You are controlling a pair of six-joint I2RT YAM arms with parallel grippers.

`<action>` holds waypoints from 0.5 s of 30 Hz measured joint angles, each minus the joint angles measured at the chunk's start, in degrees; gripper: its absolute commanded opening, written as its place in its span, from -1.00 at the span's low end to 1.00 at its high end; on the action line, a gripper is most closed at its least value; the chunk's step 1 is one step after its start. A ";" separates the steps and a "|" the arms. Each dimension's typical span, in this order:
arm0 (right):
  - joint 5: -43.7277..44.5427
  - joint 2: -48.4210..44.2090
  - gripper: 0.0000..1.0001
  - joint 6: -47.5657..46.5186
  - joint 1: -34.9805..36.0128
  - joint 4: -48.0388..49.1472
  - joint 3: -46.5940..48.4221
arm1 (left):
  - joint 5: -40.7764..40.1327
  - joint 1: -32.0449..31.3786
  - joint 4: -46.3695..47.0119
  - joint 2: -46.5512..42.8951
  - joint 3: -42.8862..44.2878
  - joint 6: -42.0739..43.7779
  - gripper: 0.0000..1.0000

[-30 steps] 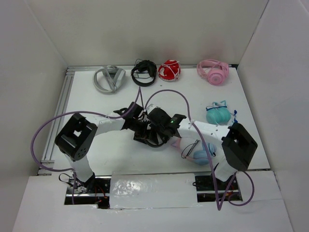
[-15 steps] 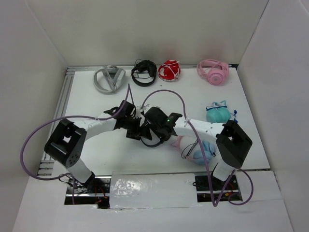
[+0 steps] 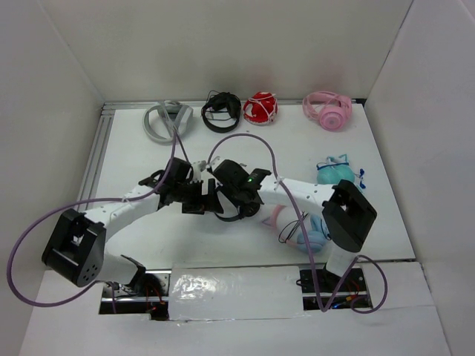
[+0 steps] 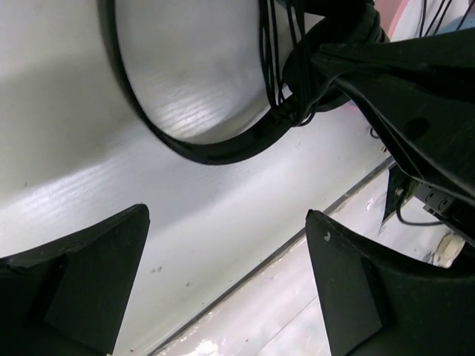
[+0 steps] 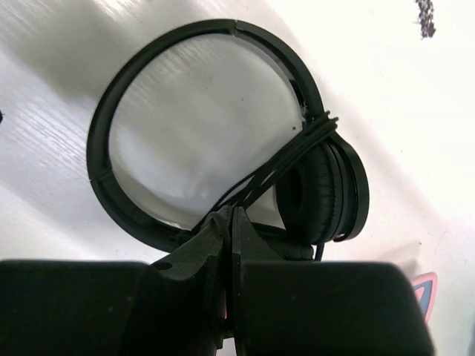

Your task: Wrap the headphones

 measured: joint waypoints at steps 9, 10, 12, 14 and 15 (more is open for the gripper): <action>1.73 3.37 -0.81 0.63 0.17 -0.17 2.71 | -0.28 -0.04 -1.79 -7.28 -1.70 -1.27 0.99; 2.12 3.82 -0.80 0.85 0.09 -0.11 2.78 | -0.17 -0.07 -2.14 -7.96 -1.75 -1.16 0.99; 2.75 4.57 -0.78 1.07 0.04 -0.15 2.99 | 0.04 0.04 -2.19 -8.63 -1.86 -1.07 0.99; 3.17 5.33 -0.59 1.31 0.04 -0.20 3.32 | 0.39 -0.02 -2.25 -8.94 -1.86 -0.96 0.99; 3.41 5.73 -0.57 1.64 0.04 -0.24 3.61 | 0.52 -0.02 -2.27 -8.98 -1.86 -0.96 0.99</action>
